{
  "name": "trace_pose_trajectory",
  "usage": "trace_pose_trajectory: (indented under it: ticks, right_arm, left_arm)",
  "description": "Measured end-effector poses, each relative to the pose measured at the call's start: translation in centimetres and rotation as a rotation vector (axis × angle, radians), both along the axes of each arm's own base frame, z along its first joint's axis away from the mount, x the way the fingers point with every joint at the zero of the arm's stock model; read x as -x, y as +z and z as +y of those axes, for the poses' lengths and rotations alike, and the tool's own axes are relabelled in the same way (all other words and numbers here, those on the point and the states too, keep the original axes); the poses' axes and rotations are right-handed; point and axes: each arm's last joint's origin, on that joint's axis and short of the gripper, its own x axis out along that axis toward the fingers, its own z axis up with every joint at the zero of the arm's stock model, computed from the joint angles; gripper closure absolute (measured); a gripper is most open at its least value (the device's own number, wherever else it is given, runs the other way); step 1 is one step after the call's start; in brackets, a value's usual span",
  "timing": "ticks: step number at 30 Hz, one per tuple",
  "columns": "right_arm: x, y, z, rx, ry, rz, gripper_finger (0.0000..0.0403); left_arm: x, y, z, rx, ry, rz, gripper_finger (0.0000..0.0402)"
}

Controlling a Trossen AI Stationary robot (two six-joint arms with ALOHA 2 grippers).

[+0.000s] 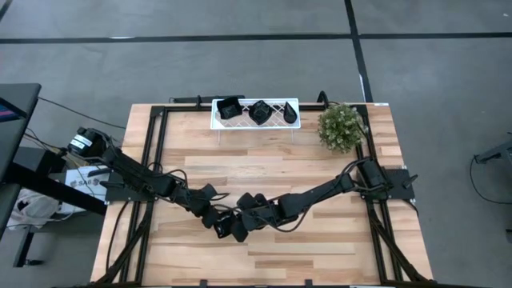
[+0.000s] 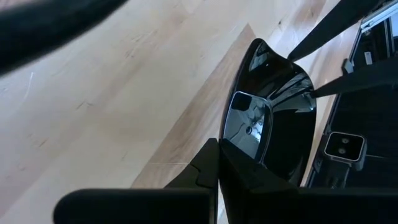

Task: Pick & Place Mini shaped plates
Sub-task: Stack the leaf-shaped plate on top of the leaf-shaped plate on the shelf

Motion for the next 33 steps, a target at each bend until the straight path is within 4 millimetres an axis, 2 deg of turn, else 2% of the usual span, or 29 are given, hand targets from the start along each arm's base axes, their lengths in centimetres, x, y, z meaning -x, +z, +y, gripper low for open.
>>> trace_pose_trajectory:
  ticks: [22, 29, 33]
  right_arm:
    - [-0.01, -0.08, -0.25, -0.027, -0.003, 0.016, 0.034]
    - [-0.01, -0.12, -0.35, -0.032, 0.003, 0.021, 0.0396]
    - [-0.03, -0.1, -0.35, -0.033, 0.003, 0.019, 0.0399]
  left_arm:
    - [-0.37, 0.33, -0.25, 0.04, -0.004, -0.047, 0.0398]
    - [-0.37, 0.33, -0.25, 0.04, -0.004, -0.047, 0.0398]
    - [-0.37, 0.33, -0.25, 0.04, -0.004, -0.048, 0.0398]
